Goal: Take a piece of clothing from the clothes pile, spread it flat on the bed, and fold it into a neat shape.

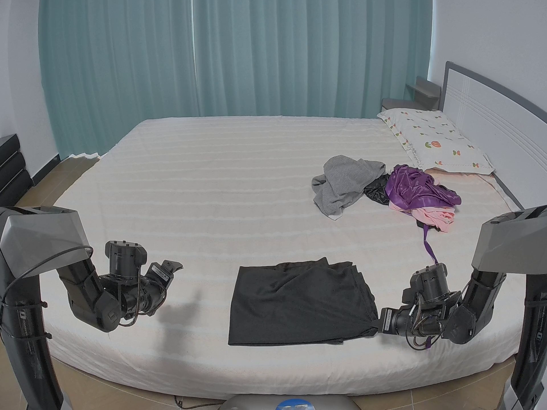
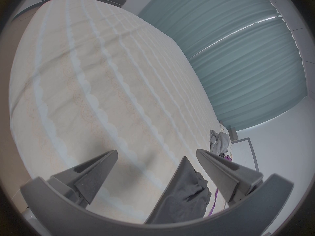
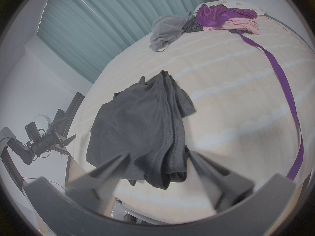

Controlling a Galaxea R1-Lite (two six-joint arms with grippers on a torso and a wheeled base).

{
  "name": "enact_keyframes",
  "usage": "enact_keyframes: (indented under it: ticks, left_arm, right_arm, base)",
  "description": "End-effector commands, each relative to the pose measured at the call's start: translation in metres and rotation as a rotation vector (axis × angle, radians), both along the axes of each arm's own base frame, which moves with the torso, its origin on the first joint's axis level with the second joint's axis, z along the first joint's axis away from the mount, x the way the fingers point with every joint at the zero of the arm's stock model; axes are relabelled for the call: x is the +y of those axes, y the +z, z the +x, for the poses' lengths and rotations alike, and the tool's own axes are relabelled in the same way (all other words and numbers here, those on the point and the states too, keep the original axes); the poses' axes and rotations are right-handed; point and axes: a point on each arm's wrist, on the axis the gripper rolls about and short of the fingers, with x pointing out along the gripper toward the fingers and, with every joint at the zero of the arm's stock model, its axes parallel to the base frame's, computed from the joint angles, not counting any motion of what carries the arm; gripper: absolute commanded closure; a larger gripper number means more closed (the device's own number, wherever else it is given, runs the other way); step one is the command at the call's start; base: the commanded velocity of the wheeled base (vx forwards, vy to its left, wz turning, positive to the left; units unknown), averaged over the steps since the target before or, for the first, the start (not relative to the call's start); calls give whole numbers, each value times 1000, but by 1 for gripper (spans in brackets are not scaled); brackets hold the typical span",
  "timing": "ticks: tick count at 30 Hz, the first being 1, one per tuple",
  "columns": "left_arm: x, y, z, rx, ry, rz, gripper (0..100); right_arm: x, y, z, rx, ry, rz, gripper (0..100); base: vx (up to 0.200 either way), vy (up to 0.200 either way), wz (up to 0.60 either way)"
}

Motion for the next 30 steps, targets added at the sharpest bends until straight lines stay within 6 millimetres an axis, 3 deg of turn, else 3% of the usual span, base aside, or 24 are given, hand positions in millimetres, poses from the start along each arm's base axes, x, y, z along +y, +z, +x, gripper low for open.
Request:
enact_keyframes:
  ticks: [1,6,7,15,22,26,30]
  left_arm:
    - [0,0,0,1,0,0,0]
    - [0,0,0,1,0,0,0]
    - [0,0,0,1,0,0,0]
    - [0,0,0,-1,1,1,0]
    - [2,1,2,-8,27,2,0]
    - [1,1,2,-9,28,6,0]
    - [-1,-2,1,-4,20,15,0]
  right_arm:
    - [-2,3,-4,1,-1,-3,100]
    - [-4,4,-9,10,0,-8,100]
    - [-4,3,-9,12,0,-11,0]
    - [-4,12,-2,-24,-15,17,0]
    - [6,25,60,-116,-171,197,0]
    - [11,8,88,-121,-215,238,0]
    - [14,-5,100,-124,-219,241,0]
  base:
    - [0,0,0]
    - [0,0,0]
    - [0,0,0]
    - [0,0,0]
    - [0,0,0]
    - [0,0,0]
    - [0,0,0]
